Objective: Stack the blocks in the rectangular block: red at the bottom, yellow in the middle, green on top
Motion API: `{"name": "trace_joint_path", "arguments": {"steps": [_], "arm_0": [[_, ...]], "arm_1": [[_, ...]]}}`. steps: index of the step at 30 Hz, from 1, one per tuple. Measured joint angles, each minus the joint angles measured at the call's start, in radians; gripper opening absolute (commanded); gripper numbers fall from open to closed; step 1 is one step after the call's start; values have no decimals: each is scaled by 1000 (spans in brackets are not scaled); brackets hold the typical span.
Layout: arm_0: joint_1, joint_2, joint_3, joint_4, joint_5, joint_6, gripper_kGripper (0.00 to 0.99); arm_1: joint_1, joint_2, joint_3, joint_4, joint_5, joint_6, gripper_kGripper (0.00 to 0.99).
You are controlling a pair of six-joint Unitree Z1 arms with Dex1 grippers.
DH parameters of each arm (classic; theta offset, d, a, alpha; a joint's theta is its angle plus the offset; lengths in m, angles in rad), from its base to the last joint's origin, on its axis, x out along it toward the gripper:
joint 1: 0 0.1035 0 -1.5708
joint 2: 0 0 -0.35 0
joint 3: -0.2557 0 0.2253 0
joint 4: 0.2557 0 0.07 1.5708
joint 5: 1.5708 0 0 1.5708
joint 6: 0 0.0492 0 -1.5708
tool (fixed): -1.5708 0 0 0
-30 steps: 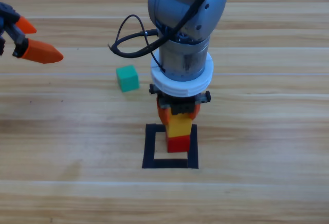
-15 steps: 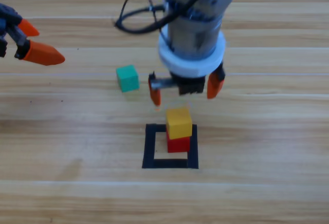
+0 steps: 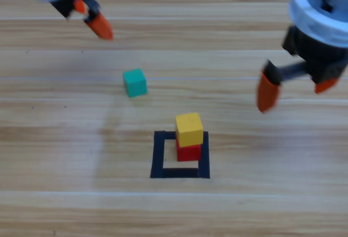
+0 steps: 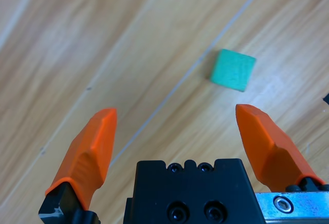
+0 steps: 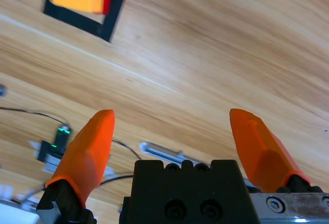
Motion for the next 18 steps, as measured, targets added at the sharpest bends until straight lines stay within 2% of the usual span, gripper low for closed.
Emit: {"name": "trace_joint_path", "arguments": {"steps": [3, 5, 11, 14, 18], "arm_0": [[-65, 30, 26, 1, 22, 10, 990], [-107, 32, 52, 1, 50, 16, 990], [-195, 39, 79, 1, 95, 16, 990], [-215, 56, 78, 1, 118, 16, 990], [-229, 106, 25, 21, 146, 15, 990]], "arm_1": [[-52, -2, 78, -18, 88, -159, 990], [-76, -25, 162, -88, 142, -235, 990], [-101, -261, 554, -500, 270, -368, 990], [-102, -357, 628, -599, 296, -393, 990], [-103, -383, 646, -634, 308, -435, 990]]}}
